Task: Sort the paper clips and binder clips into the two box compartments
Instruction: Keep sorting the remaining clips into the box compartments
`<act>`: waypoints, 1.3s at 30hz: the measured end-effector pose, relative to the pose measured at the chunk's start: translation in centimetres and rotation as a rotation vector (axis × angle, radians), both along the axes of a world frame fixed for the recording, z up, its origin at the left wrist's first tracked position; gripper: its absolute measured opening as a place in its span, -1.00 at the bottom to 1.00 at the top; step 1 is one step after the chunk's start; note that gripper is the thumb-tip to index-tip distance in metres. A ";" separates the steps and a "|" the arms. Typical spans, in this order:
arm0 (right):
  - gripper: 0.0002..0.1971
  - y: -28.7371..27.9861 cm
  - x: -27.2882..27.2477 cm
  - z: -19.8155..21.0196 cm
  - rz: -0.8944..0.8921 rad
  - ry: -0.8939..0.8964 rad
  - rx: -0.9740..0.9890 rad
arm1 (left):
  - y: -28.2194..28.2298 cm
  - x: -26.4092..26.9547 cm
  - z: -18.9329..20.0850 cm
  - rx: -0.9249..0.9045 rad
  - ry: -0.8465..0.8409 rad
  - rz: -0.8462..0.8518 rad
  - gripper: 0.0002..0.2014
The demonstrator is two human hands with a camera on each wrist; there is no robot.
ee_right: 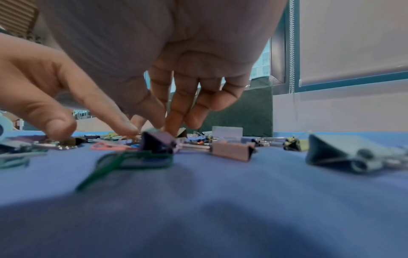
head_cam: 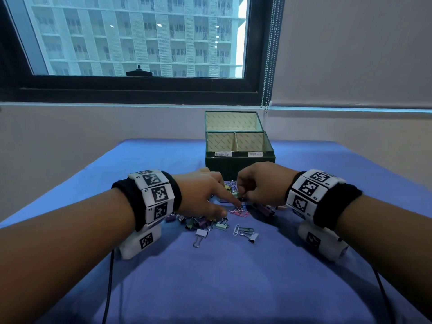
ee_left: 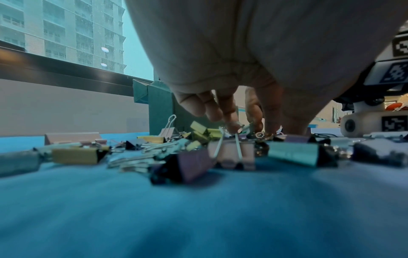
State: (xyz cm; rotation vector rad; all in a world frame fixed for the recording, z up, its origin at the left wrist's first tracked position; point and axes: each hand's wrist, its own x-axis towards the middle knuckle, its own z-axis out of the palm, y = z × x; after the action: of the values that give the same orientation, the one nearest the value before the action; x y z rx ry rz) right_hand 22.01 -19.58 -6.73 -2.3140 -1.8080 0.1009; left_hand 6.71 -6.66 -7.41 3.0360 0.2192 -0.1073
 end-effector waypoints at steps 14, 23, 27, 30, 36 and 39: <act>-0.79 0.2 -0.2 -0.4 0.047 0.044 -0.103 | 0.0 0.2 0.2 0.009 -0.024 0.063 -0.64; -0.95 0.4 -0.1 -0.5 0.099 -0.040 -0.054 | 0.2 0.2 0.0 -0.019 -0.015 0.068 -0.64; -0.93 0.4 -0.3 -0.5 0.091 -0.033 -0.049 | 0.4 0.3 -0.1 0.004 -0.011 0.093 -0.58; -0.75 0.3 -0.3 -0.6 0.066 -0.065 -0.101 | 0.5 0.4 -0.2 0.017 -0.019 0.086 -0.69; -0.94 0.2 -0.5 -0.4 0.067 -0.066 -0.088 | 0.6 0.4 0.0 0.059 -0.015 0.085 -0.68; -0.93 0.3 -0.4 -0.4 0.046 -0.050 -0.031 | 0.6 0.4 0.0 0.055 -0.020 0.086 -0.66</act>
State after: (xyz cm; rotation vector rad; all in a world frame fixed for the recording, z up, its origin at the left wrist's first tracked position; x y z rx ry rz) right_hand 21.60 -19.29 -7.10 -2.3163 -1.8977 0.0798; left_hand 7.16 -6.11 -7.44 3.0754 0.3558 -0.0661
